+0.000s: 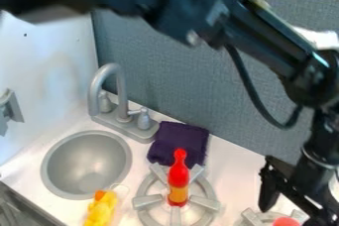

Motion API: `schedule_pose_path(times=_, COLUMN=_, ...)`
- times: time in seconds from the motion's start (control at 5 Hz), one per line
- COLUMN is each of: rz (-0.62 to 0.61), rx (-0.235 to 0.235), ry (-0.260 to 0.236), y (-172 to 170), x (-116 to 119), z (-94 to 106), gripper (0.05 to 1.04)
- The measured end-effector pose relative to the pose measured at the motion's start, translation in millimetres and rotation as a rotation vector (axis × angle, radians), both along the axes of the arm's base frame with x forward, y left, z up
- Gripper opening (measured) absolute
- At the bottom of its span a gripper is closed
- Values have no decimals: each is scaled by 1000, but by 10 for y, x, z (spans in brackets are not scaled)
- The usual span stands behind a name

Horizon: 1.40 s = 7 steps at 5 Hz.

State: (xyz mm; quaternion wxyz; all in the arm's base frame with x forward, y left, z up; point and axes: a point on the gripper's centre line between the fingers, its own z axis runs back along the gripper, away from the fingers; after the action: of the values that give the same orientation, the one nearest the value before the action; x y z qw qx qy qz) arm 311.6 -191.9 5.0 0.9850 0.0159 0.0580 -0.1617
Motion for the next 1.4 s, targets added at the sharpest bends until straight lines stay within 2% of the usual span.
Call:
schedule_pose_path(times=0.2, rz=12, rx=-30, ry=-20, y=117, x=-11, z=121, gripper=1005)
schedule_pose_path(times=0.4, rz=59, rx=-25, ry=-65, y=448, x=-48, z=477, gripper=1004)
schedule_pose_path(times=0.6, rz=123, rx=-5, ry=-87, y=886, x=59, z=730, gripper=1004)
schedule_pose_path(times=0.8, rz=178, rx=31, ry=-82, y=1303, x=145, z=742, gripper=1004)
schedule_pose_path(times=1.0, rz=236, rx=26, ry=-94, y=1752, x=264, z=680, gripper=1004)
schedule_pose_path(times=1.2, rz=243, rx=37, ry=-87, y=2034, x=345, z=395, gripper=1004)
schedule_pose_path(times=1.4, rz=237, rx=27, ry=-81, y=2239, x=489, z=125, gripper=1004)
